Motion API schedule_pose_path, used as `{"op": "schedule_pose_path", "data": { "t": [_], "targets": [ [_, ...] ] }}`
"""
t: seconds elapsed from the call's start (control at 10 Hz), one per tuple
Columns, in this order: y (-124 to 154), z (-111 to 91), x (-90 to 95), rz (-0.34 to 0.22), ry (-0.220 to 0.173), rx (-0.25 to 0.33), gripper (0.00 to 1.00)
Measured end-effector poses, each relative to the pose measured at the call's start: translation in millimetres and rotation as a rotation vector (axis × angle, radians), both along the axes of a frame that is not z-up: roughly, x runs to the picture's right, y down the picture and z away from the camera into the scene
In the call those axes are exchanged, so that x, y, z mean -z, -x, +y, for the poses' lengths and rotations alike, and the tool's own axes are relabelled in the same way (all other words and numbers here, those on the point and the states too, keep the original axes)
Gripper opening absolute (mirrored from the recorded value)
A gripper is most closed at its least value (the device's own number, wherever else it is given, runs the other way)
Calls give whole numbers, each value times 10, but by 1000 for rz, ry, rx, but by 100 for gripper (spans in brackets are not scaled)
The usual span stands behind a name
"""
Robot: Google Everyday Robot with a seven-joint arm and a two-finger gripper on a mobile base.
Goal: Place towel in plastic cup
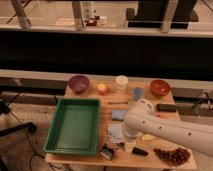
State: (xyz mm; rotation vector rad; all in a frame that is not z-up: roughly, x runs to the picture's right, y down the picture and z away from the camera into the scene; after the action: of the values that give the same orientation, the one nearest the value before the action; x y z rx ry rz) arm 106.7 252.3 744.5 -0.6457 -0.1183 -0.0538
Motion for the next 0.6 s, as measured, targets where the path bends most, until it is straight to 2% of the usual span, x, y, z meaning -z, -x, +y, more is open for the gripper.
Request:
{"op": "schedule_pose_path", "data": {
  "t": [0.2, 0.4, 0.6],
  "targets": [
    [-14, 5, -18, 6, -7, -3, 80],
    [-80, -165, 7, 20, -38, -8, 80],
    [-87, -252, -10, 24, -53, -5, 80]
  ]
}}
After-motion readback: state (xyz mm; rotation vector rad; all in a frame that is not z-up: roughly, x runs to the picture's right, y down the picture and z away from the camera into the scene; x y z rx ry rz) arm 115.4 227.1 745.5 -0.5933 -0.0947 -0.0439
